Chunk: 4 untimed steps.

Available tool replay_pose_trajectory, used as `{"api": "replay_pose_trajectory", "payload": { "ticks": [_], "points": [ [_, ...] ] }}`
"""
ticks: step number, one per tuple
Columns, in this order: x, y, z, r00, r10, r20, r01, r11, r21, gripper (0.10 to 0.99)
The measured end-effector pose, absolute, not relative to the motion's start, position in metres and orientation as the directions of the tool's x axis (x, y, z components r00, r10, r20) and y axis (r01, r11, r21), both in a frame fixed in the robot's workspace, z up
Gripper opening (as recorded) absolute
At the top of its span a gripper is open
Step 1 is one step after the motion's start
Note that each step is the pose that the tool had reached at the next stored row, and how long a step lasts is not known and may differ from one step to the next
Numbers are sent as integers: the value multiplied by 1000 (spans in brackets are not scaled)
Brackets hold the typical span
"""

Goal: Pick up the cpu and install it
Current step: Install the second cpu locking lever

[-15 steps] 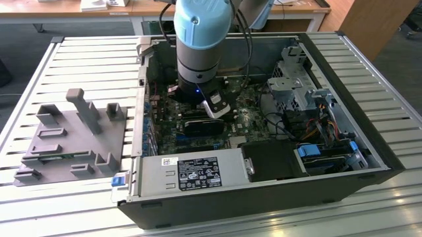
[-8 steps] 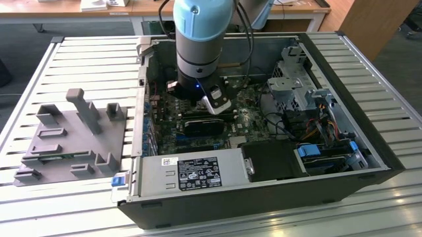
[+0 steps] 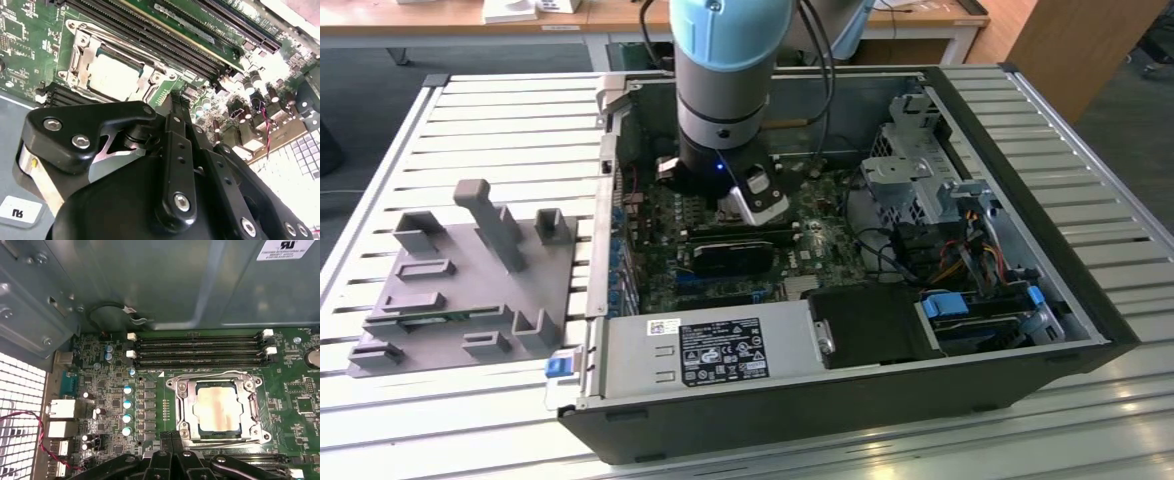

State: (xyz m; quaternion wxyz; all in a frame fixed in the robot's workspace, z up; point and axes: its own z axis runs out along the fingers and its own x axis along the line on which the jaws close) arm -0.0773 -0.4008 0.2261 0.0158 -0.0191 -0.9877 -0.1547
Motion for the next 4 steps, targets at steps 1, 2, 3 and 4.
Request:
{"api": "replay_pose_trajectory", "payload": {
  "ticks": [1,2,3,4],
  "points": [
    [-77,-401,227,-999,33,37,43,951,305,106],
    [-77,-401,227,-999,33,37,43,951,305,106],
    [-77,-401,227,-999,33,37,43,951,305,106],
    [-77,-401,227,-999,33,37,43,951,305,106]
  ]
}}
